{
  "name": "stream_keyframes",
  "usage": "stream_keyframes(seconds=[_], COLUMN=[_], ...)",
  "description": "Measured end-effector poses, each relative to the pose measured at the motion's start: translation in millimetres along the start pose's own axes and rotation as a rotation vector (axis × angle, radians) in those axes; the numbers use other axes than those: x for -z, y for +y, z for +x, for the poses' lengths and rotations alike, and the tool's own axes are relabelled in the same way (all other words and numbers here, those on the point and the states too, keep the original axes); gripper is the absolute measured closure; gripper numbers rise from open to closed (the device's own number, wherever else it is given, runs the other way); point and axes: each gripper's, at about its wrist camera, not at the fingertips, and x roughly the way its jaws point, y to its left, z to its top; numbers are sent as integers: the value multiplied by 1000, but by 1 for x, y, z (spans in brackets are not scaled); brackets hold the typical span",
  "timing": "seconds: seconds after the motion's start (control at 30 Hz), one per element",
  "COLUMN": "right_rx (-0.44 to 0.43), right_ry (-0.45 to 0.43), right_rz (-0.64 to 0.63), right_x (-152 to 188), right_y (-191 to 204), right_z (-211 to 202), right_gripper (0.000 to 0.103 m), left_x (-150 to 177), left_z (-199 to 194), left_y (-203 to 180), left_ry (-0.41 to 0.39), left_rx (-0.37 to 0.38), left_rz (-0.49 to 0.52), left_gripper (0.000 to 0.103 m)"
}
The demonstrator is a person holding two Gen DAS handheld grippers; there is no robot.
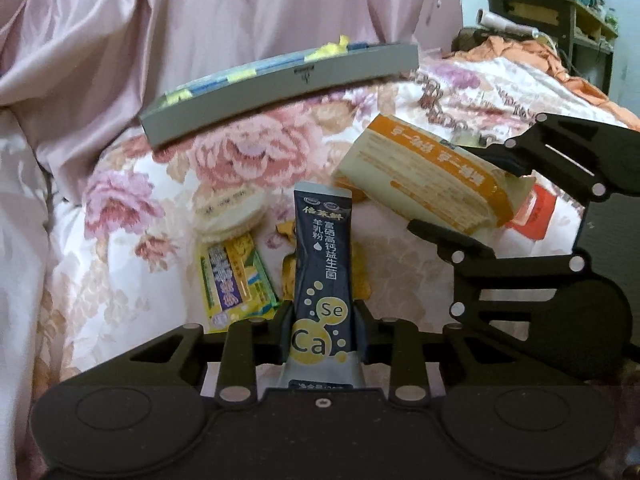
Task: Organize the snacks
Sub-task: 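Lift the blue sachet with the left tool while the right tool grasps the cream cake bar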
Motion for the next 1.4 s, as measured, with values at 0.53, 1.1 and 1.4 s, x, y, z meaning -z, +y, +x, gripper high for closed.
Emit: stream_keyframes(seconds=[0.53,1.1,1.4], right_rx=[129,217,177], right_ry=[-138,-246,-321], right_rz=[39,294,498], right_x=[-14,-32,-10], right_y=[-41,-157,-196], right_z=[6,94,122], right_gripper=[49,48,53], left_x=[-28,-183,-229], left_z=[-21,63,138], left_y=[19,64,68], left_ry=[-224,-352,-240], left_rx=[-68,-77,-16], left_rz=[-92,-324,-454], left_gripper=[71,71,71])
